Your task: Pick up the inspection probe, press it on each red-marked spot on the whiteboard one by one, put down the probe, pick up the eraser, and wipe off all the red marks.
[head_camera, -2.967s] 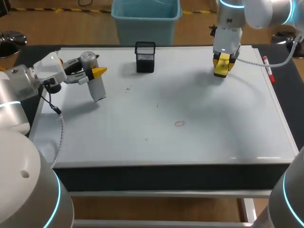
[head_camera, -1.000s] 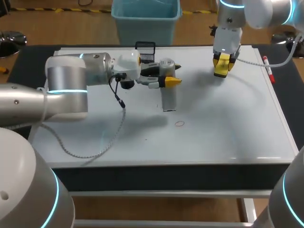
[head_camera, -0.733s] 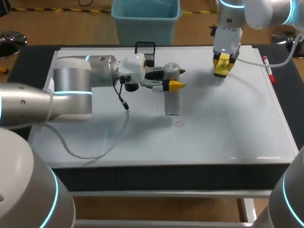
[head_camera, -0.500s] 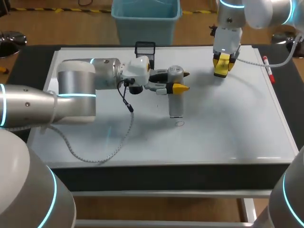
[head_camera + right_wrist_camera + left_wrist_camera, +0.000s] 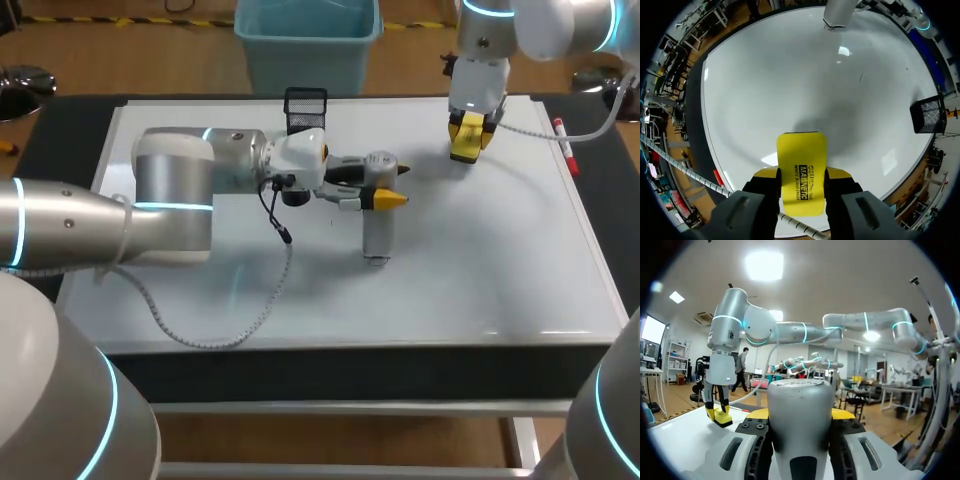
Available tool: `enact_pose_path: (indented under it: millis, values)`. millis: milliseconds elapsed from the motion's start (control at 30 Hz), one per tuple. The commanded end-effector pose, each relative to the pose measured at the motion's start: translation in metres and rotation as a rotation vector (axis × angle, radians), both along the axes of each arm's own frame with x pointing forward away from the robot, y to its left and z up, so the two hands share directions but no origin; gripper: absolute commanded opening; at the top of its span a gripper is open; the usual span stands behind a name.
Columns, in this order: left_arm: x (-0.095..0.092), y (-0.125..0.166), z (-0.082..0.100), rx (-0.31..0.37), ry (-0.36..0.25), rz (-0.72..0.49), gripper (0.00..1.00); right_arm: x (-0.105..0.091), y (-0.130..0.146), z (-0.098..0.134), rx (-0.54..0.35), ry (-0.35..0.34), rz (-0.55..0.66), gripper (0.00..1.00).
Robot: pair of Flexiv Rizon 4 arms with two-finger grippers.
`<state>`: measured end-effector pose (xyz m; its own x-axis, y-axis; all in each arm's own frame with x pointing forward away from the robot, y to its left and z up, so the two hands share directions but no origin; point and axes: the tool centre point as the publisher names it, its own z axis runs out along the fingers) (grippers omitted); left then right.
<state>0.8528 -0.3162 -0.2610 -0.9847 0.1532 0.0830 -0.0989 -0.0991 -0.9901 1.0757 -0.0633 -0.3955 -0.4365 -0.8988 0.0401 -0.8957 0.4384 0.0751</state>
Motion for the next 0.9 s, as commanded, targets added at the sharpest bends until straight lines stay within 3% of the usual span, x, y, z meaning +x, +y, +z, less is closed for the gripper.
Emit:
enact_pose_path:
  millis: [33, 233, 900]
  values:
    - [-0.002, -0.001, -0.001, 0.005, -0.006, 0.003, 0.0, 0.0, -0.001, 0.001, -0.002, 0.0, 0.002, 0.0]
    - [-0.006, -0.003, -0.004, -0.002, -0.039, -0.013, 0.0, 0.0, -0.001, 0.001, -0.002, 0.0, 0.002, 0.0]
    - [-0.011, -0.004, -0.016, -0.002, -0.056, -0.038, 0.0, 0.0, -0.001, 0.001, -0.002, 0.0, 0.002, 0.0]
